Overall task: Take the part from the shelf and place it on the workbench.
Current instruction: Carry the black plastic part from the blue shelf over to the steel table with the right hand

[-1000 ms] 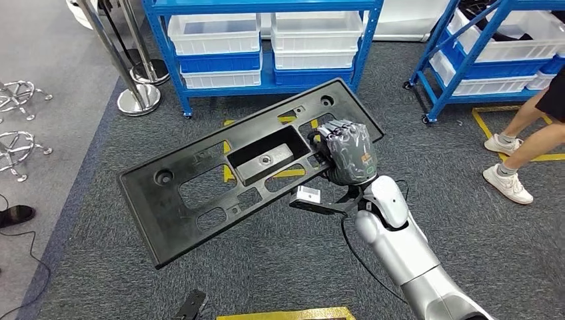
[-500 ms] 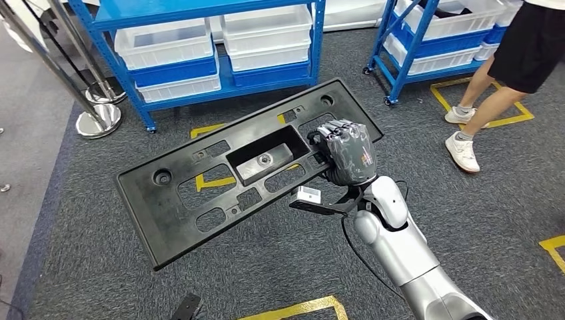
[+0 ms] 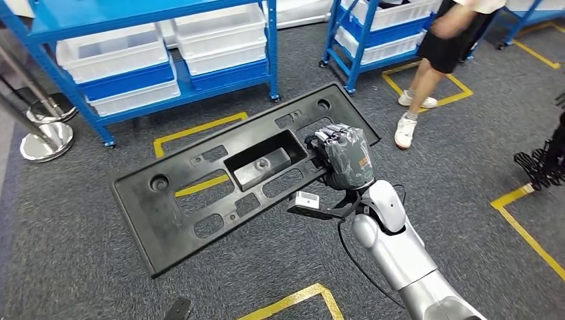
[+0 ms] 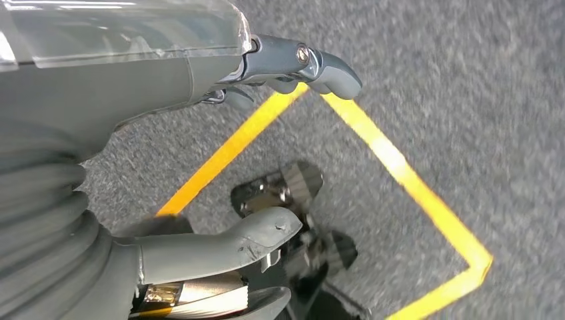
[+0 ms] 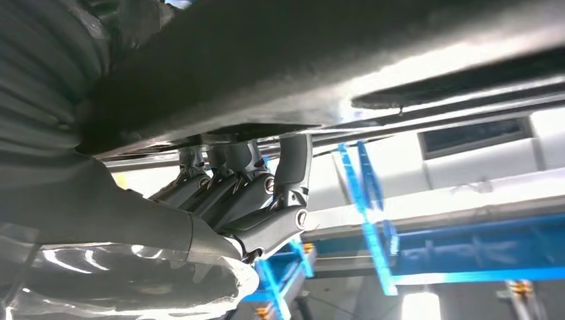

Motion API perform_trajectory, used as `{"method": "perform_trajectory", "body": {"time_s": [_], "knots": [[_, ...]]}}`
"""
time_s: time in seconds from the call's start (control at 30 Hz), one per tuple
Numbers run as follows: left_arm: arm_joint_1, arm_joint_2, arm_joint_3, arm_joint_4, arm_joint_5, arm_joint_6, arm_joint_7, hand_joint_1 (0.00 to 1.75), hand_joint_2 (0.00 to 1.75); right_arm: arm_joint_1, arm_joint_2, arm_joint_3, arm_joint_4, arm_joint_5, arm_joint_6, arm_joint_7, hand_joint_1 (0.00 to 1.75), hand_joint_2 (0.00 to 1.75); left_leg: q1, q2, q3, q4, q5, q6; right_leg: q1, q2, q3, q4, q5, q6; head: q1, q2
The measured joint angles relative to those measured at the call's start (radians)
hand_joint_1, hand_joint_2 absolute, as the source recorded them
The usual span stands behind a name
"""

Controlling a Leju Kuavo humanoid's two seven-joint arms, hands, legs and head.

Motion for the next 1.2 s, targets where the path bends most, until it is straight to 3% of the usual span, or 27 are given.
{"method": "perform_trajectory", "body": {"time_s": [0.03,0.1,0.13,0.2,0.27,0.33,0.4,0.43,0.47,0.5,0.57,0.63,0.7,0.73,0.77,0.8,0.87,0.93,0.97,1.0,1.07,1.13,1.2], "knots": [[0.001,-0.001,0.000,0.000,-0.001,-0.001,0.000,0.00,1.75,0.001,-0.002,0.000,-0.002,0.000,0.000,0.001,1.75,1.75,0.000,0.010,0.000,0.005,-0.004,-0.004,0.001,-0.023,0.036,-0.065,0.023,0.000,0.000,0.000],[0.001,-0.003,0.000,0.000,-0.001,-0.002,0.000,0.00,1.75,0.002,-0.003,0.000,-0.009,0.000,-0.001,0.002,1.75,1.75,-0.006,0.029,-0.001,0.017,-0.015,-0.016,0.007,-0.052,0.081,-0.153,0.046,-0.011,0.000,0.000],[0.002,-0.004,0.001,0.000,-0.001,-0.002,0.000,0.00,1.75,0.002,-0.004,0.000,-0.012,0.000,-0.001,0.002,1.75,1.75,-0.008,0.038,-0.001,0.021,-0.019,-0.022,0.011,-0.055,0.085,-0.165,0.044,-0.018,0.000,0.000],[0.002,-0.004,0.001,0.000,-0.002,-0.003,-0.001,0.00,1.75,0.004,-0.006,-0.001,-0.015,0.000,-0.003,0.002,1.75,1.75,-0.008,0.054,0.002,0.022,-0.025,-0.032,0.013,-0.030,0.082,-0.165,0.047,-0.032,0.000,0.000],[0.001,-0.005,0.002,0.000,-0.002,-0.003,-0.001,0.00,1.75,0.005,-0.008,-0.001,-0.019,0.000,-0.003,0.002,1.75,1.75,-0.002,0.022,-0.006,0.050,-0.051,-0.042,0.011,-0.008,0.083,-0.168,0.051,-0.044,-0.001,0.000],[0.002,-0.005,0.003,0.000,-0.002,-0.004,-0.001,0.00,1.75,0.005,-0.008,-0.001,-0.022,0.000,-0.003,0.002,1.75,1.75,0.003,-0.035,-0.050,0.154,-0.113,-0.048,0.010,0.014,0.082,-0.170,0.055,-0.053,-0.001,0.000],[0.006,-0.005,0.006,0.000,-0.002,-0.005,-0.001,0.00,1.75,0.008,-0.007,-0.001,-0.023,-0.001,-0.003,0.002,1.75,1.75,0.004,-0.054,-0.111,0.282,-0.163,-0.048,0.013,0.040,0.081,-0.169,0.056,-0.058,-0.001,0.000],[0.008,-0.005,0.007,0.000,-0.002,-0.006,-0.002,0.00,1.75,0.010,-0.007,-0.001,-0.023,-0.001,-0.003,0.002,1.75,1.75,0.004,-0.056,-0.127,0.310,-0.162,-0.046,0.015,0.054,0.081,-0.168,0.057,-0.059,-0.001,0.000],[0.009,-0.005,0.008,0.000,-0.002,-0.006,-0.002,0.00,1.75,0.013,-0.008,-0.001,-0.024,-0.001,-0.003,0.002,1.75,1.75,0.004,-0.057,-0.124,0.298,-0.142,-0.042,0.017,0.068,0.081,-0.167,0.057,-0.060,-0.001,0.000],[0.008,-0.005,0.008,0.000,-0.002,-0.006,-0.002,0.00,1.75,0.015,-0.008,-0.001,-0.025,-0.001,-0.003,0.002,1.75,1.75,0.004,-0.063,-0.104,0.250,-0.106,-0.037,0.017,0.083,0.081,-0.166,0.057,-0.060,-0.001,0.000],[0.007,-0.004,0.009,0.000,-0.004,-0.007,-0.004,0.00,1.75,0.016,-0.008,-0.001,-0.030,-0.002,-0.003,0.002,1.75,1.75,0.003,-0.106,-0.046,0.114,-0.039,-0.023,0.017,0.110,0.080,-0.164,0.059,-0.057,0.000,0.000],[0.006,-0.004,0.011,0.000,-0.008,-0.008,-0.004,0.00,1.75,0.019,-0.009,-0.002,-0.035,-0.003,-0.004,0.002,1.75,1.75,0.001,-0.140,-0.012,0.041,-0.020,-0.015,0.012,0.133,0.075,-0.165,0.064,-0.048,-0.001,0.000],[0.003,-0.004,0.012,0.000,-0.011,-0.010,-0.005,0.00,1.75,0.025,-0.011,-0.005,-0.039,-0.004,-0.004,0.002,1.75,1.75,0.000,-0.127,-0.004,0.023,-0.017,-0.010,0.008,0.155,0.071,-0.172,0.073,-0.033,-0.001,0.000],[0.000,-0.005,0.013,0.000,-0.013,-0.011,-0.005,0.00,1.75,0.029,-0.013,-0.009,-0.043,-0.005,-0.005,0.002,1.75,1.75,0.001,-0.114,0.000,0.013,-0.010,-0.007,0.009,0.150,0.068,-0.174,0.073,-0.028,0.000,0.000],[-0.002,-0.005,0.013,0.000,-0.014,-0.012,-0.006,0.00,1.75,0.031,-0.016,-0.012,-0.046,-0.006,-0.005,0.002,1.75,1.75,0.003,-0.101,0.004,-0.001,-0.001,-0.002,0.013,0.129,0.062,-0.165,0.064,-0.023,0.001,0.000],[-0.004,-0.006,0.013,0.000,-0.016,-0.013,-0.007,0.00,1.75,0.032,-0.018,-0.016,-0.049,-0.006,-0.005,0.002,1.75,1.75,0.005,-0.087,0.007,-0.015,0.007,0.002,0.016,0.099,0.048,-0.138,0.043,-0.019,0.002,0.000],[-0.004,-0.006,0.013,0.000,-0.020,-0.015,-0.007,0.00,1.75,0.033,-0.019,-0.020,-0.053,-0.009,-0.005,0.001,1.75,1.75,0.003,-0.060,0.010,-0.025,0.012,0.008,0.016,0.040,-0.001,-0.029,-0.021,-0.012,0.004,0.000],[-0.003,-0.007,0.013,0.000,-0.022,-0.016,-0.006,0.00,1.75,0.038,-0.019,-0.023,-0.054,-0.011,-0.005,0.002,1.75,1.75,0.003,-0.030,0.009,-0.024,0.011,0.007,0.008,0.022,-0.042,0.067,-0.055,-0.001,0.004,0.000],[-0.003,-0.007,0.013,0.000,-0.025,-0.016,-0.006,0.00,1.75,0.040,-0.020,-0.024,-0.054,-0.012,-0.005,0.002,1.75,1.75,0.004,-0.016,0.009,-0.022,0.009,0.005,0.003,0.017,-0.039,0.068,-0.047,0.005,0.004,0.000],[-0.004,-0.007,0.013,0.000,-0.027,-0.016,-0.006,0.00,1.75,0.042,-0.021,-0.025,-0.054,-0.012,-0.005,0.002,1.75,1.75,0.006,-0.003,0.008,-0.019,0.006,0.002,-0.002,0.009,-0.016,0.032,-0.023,0.010,0.004,0.000],[-0.005,-0.008,0.013,0.000,-0.030,-0.016,-0.006,0.00,1.75,0.042,-0.022,-0.028,-0.056,-0.012,-0.005,0.002,1.75,1.75,0.006,0.018,0.008,-0.004,-0.006,-0.010,-0.003,-0.035,0.057,-0.095,0.030,0.014,0.004,0.000],[-0.007,-0.008,0.013,0.000,-0.031,-0.016,-0.005,0.00,1.75,0.042,-0.023,-0.030,-0.059,-0.012,-0.005,0.002,1.75,1.75,0.000,0.037,0.007,0.011,-0.019,-0.024,0.002,-0.066,0.096,-0.168,0.047,0.002,0.003,0.000],[-0.008,-0.008,0.013,0.000,-0.031,-0.016,-0.005,0.00,1.75,0.044,-0.024,-0.033,-0.061,-0.013,-0.005,0.002,1.75,1.75,-0.002,0.057,0.010,0.016,-0.024,-0.033,0.005,-0.050,0.092,-0.171,0.044,-0.015,0.001,0.000]]}}
